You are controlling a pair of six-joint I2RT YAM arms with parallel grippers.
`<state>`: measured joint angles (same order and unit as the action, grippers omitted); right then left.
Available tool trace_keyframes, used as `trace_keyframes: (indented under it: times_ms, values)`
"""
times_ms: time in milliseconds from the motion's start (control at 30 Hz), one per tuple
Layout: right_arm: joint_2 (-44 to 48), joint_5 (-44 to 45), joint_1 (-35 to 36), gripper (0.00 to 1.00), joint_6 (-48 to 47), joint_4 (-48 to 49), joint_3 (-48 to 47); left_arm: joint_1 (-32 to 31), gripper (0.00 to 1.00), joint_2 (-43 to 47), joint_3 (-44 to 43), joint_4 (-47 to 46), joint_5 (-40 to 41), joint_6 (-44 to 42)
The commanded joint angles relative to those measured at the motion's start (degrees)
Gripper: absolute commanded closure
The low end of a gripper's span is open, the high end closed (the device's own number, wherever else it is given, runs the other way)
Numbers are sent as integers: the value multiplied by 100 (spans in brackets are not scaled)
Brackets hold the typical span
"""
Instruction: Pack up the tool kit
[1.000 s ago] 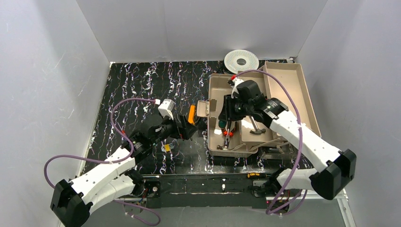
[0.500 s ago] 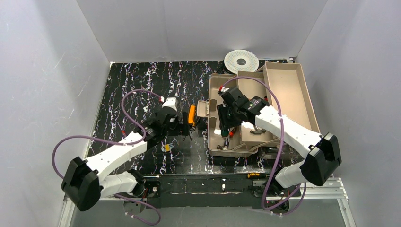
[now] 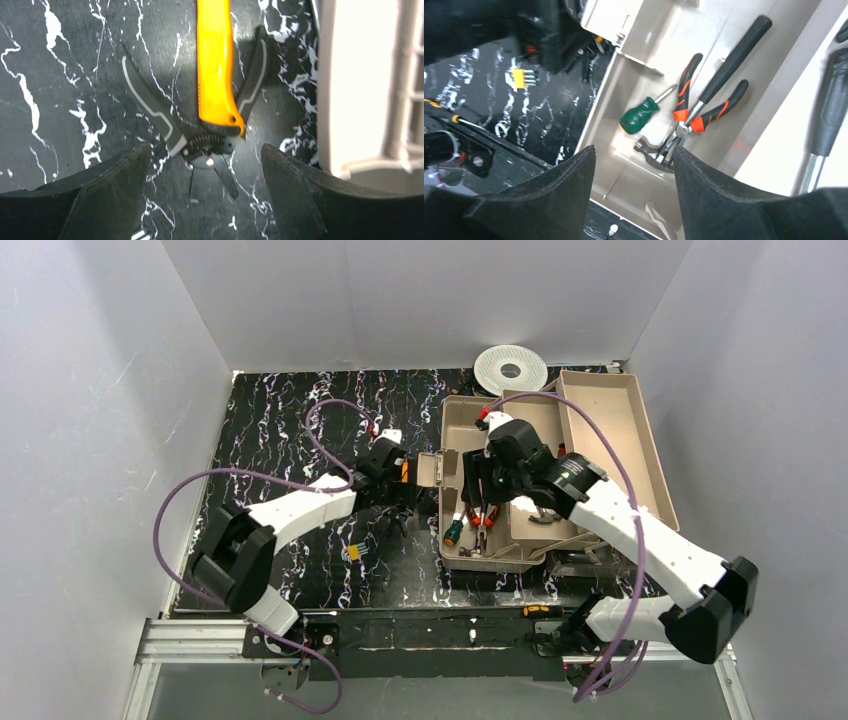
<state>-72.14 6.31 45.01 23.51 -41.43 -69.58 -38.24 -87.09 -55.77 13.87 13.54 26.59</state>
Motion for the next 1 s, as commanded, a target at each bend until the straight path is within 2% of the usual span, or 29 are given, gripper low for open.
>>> trace_keyframes:
  times_ms: [0, 200, 300, 467, 600, 667, 700, 967]
  values:
    - [607, 52, 12, 34, -44, 573, 136, 199, 23, -658, -510, 314, 14, -64]
    - [1176, 118, 0, 35, -21, 846, 385, 308, 29, -1499, -927, 301, -407, -31]
    - [1260, 187, -1, 35, -29, 819, 401, 321, 36, -1783, -1119, 430, -287, -11]
    - [1313, 214, -1, 35, -28, 816, 440, 446, 60, -1927, -1135, 666, -55, 169]
    - [1284, 164, -2, 35, -30, 851, 446, 641, 75, -1768, -869, 551, -165, 194]
    - [1281, 106, -6, 36, -26, 876, 445, 716, 90, -1689, -792, 564, -260, 189]
    - [1281, 89, -2, 36, -13, 886, 445, 756, 100, -1600, -761, 615, -298, 217]
    - [1251, -122, -2, 35, 35, 929, 414, 778, 100, 407, 259, 44, -318, 439]
